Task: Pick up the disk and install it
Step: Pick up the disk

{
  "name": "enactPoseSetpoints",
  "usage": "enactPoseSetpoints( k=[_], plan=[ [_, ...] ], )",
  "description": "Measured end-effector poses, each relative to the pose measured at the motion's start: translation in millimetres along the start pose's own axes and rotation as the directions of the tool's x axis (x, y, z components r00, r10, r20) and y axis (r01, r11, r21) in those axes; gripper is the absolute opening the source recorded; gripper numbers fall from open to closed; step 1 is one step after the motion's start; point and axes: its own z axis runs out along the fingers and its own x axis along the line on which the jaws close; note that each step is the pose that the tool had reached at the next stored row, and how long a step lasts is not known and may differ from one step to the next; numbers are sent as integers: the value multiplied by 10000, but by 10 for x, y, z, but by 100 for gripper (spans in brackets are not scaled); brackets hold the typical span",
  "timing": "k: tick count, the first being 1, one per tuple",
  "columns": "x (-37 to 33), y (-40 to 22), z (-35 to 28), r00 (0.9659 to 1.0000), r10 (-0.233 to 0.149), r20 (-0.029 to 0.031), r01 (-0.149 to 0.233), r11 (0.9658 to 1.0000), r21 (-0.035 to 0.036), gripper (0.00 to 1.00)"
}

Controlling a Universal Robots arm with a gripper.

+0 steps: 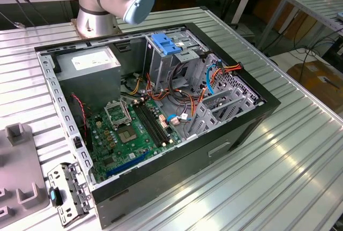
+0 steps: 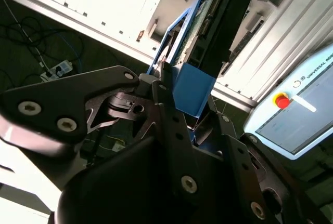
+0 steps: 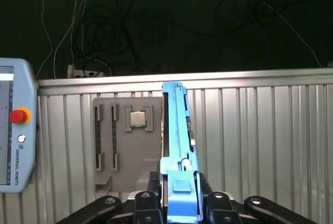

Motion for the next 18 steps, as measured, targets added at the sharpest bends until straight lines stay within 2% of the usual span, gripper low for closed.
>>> enactPoseSetpoints(
  k=[1, 4, 6, 7, 9, 13, 14, 15, 16, 18],
  plan=[
    [-2, -47, 1, 10000, 0, 0, 0, 10000, -5, 37],
    [-14, -320, 2, 10000, -2, -2, 2, 10000, -48, 37],
    [-21, -460, 2, 10000, -3, -3, 3, 10000, -73, 37],
    [-23, -501, 3, 10000, -3, -3, 3, 10000, -79, 37],
    [-25, -551, 1, 10000, -3, -3, 3, 10000, -86, 37],
    [-24, -570, -56, 10000, -2, -2, 2, 10000, -89, 37],
    [-23, -571, -86, 10000, -2, -2, 2, 10000, -89, 37],
    [-21, -574, -148, 10000, -3, -4, 3, 10000, -93, 37],
    [-17, -574, -243, 10000, -3, -2, 3, 10000, -91, 37],
    [-14, -574, -320, 10000, -3, -4, 3, 10000, -94, 37]
  ],
)
